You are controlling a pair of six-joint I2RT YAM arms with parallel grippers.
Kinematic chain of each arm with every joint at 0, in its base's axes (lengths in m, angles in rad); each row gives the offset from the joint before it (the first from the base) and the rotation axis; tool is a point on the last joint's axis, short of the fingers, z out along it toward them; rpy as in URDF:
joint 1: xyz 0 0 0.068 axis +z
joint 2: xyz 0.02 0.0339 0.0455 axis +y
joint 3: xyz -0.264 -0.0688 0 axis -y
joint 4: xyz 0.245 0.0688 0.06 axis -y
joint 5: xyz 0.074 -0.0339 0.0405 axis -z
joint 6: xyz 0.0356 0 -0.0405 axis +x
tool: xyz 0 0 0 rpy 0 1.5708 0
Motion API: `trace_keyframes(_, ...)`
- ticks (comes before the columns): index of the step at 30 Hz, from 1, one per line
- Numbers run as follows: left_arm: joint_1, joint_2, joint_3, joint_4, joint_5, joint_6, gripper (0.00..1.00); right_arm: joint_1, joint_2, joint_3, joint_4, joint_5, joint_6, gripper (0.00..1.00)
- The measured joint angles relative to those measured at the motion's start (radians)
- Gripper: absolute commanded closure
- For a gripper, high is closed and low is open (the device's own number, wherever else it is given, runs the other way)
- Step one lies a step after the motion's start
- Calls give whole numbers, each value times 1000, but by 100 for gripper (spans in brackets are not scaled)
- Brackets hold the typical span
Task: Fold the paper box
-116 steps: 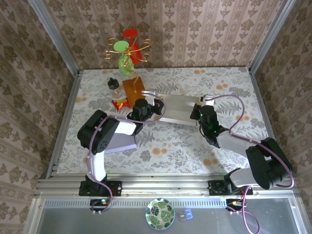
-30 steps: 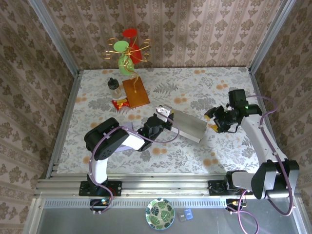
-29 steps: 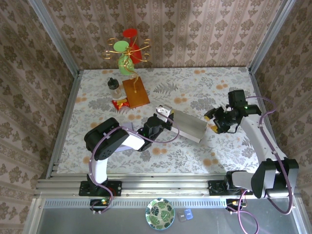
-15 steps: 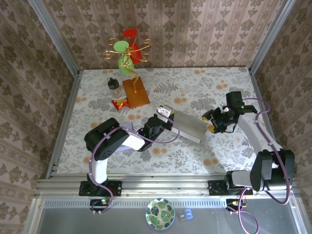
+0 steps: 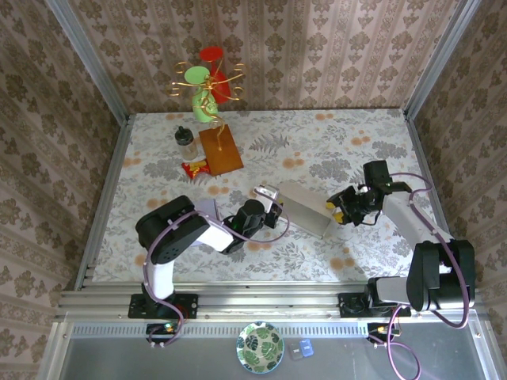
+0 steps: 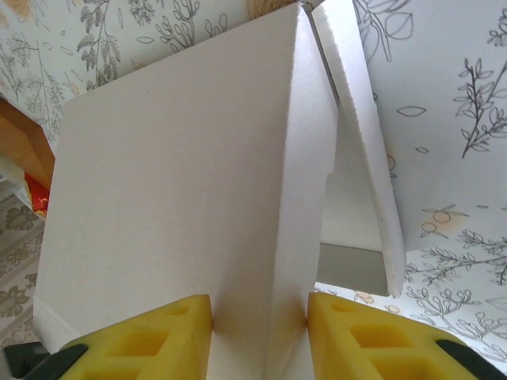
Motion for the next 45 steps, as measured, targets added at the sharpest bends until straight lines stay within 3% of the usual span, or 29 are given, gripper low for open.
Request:
trace_keyframes(5,-26,-109,-13,-108,-2,-61,65,3,0,-21,18,2,-11,63)
trace_keyframes(10,-51,-276,-10,-278,26,-197,74,3,1,-24,22,6,-35,63)
trace_keyframes(17,-31,-521,159,-817,77,-396,72,3,22,-24,27,8,-82,62)
trace_keyframes(21,84,-568,368,-1101,132,-417,67,3,47,-20,24,18,-118,59)
trace_keyframes(26,224,-413,644,-1318,230,-344,65,6,57,-18,21,35,-154,57)
trace_keyframes(33,257,-27,929,-1472,376,-193,59,9,116,-4,21,54,-190,51)
trace_keyframes(38,258,119,979,-1537,447,-119,55,13,142,8,21,64,-213,47)
trace_keyframes(45,277,147,978,-1563,513,-67,55,13,176,9,29,69,-228,46)
